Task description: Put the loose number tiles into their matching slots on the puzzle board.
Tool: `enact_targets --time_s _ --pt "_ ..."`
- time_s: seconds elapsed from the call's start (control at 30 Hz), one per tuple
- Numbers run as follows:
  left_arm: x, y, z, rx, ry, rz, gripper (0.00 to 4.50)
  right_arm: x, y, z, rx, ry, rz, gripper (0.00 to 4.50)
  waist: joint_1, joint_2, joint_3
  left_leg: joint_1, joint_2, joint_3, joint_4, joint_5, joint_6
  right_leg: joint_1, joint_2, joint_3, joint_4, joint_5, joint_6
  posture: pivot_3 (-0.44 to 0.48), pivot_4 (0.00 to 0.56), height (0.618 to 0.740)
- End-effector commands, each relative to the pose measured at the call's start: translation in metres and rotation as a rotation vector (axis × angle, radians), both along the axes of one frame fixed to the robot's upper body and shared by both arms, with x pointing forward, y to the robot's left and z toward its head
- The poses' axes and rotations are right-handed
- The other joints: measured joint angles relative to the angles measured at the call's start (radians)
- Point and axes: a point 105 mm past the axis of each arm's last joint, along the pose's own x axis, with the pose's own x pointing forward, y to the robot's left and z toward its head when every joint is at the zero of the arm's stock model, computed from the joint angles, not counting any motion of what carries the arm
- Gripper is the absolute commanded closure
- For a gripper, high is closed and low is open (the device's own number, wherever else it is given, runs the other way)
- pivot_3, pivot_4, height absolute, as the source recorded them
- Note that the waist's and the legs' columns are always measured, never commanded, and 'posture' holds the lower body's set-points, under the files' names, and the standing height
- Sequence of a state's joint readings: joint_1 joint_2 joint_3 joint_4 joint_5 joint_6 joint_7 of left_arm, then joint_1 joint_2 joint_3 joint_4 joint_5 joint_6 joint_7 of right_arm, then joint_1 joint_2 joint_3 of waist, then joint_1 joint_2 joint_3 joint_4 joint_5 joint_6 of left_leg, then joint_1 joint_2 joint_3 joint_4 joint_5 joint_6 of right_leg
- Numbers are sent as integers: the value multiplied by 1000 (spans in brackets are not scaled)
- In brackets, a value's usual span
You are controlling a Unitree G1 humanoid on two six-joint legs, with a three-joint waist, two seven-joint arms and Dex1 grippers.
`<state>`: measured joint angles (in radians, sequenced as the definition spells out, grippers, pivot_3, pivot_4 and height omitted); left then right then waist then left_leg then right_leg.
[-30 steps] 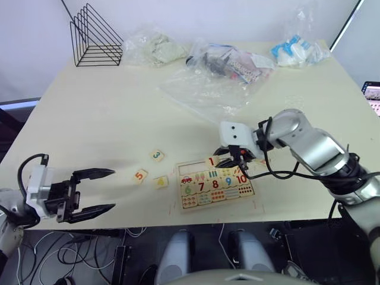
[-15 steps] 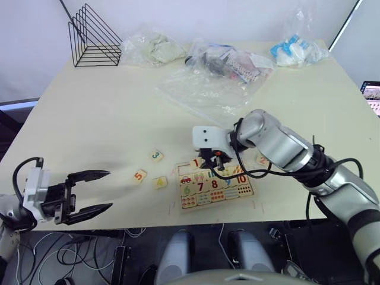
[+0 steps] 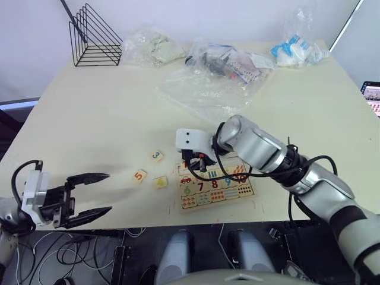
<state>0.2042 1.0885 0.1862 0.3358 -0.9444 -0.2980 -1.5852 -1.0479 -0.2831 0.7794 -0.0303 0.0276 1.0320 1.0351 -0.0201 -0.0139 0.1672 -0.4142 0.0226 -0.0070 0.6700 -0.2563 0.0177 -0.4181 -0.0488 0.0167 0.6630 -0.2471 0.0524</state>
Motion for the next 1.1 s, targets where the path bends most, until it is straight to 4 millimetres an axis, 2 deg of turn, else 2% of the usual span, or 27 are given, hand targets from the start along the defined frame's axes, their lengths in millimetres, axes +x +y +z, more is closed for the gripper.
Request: enact_targets --time_s 0.03,0.33,1.1 --pt "-2 -2 7 12 -22 -43 0 -3 6 5 4 -28 14 3599 0 0 0 0 0 0 0 0 0 0 0 0 0 0 0 0 150 740" --pt "0 -3 6 8 -24 -46 0 -3 7 -5 -24 -15 8 3599 -2 0 0 0 0 0 0 0 0 0 0 0 0 0 0 0 150 740" --pt "-2 -4 4 2 -25 -48 0 -6 14 -2 -5 -22 36 3599 -21 0 0 0 0 -3 -1 0 0 0 0 0 0 0 0 0 150 740"
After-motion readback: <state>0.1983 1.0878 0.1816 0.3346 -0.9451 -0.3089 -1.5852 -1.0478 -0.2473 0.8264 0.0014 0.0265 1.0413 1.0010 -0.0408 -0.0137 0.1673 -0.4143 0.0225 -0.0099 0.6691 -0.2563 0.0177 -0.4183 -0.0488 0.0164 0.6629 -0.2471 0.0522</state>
